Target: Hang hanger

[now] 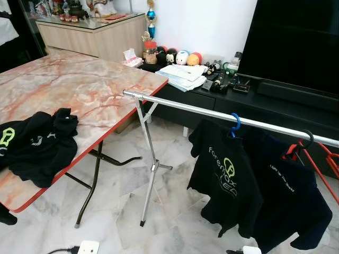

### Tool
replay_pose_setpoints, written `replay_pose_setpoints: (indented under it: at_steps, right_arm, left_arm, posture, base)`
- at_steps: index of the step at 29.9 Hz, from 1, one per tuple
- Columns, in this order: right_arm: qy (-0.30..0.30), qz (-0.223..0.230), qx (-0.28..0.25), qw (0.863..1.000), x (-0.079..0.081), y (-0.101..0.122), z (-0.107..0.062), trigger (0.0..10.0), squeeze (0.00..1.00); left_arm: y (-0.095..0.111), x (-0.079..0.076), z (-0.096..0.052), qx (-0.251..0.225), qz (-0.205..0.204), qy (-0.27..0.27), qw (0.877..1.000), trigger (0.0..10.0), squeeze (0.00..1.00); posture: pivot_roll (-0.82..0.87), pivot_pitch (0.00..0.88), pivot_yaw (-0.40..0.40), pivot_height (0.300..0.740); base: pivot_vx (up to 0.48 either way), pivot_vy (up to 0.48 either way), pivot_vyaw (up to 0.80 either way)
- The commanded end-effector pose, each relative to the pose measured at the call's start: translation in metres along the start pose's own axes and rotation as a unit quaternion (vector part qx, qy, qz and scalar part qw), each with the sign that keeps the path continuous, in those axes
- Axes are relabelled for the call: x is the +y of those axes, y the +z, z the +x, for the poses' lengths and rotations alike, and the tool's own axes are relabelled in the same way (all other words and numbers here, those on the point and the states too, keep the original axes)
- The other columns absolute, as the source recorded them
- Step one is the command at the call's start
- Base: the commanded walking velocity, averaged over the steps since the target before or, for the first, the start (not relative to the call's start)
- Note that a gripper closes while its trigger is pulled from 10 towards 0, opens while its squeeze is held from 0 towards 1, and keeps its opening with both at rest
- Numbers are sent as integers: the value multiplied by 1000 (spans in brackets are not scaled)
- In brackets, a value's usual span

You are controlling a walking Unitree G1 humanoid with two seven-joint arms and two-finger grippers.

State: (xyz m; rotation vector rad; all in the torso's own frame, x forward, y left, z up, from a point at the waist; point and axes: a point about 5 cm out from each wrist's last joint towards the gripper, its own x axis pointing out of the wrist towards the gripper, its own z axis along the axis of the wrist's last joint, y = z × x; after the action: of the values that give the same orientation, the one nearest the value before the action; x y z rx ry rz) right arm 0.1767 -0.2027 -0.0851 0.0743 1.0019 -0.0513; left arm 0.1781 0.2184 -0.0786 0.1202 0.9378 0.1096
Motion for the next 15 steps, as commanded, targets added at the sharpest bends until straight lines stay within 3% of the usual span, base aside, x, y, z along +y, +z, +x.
replay_pose_setpoints:
  at_steps: [1,15]
  right_arm:
    - [-3,9,-5,1000,0,-1,0,10000,0]
    - [0,27,-15,1000,4,-3,0,10000,0]
  left_arm:
    - [-10,4,-1,22,-11,15,1000,10000,0]
    - [-19,-1,-2,28,-15,7,999,10000,0]
  posture:
    - [16,0,48,740]
    - [-7,0,66,740]
  base:
    - [0,0,0]
    - [0,0,0]
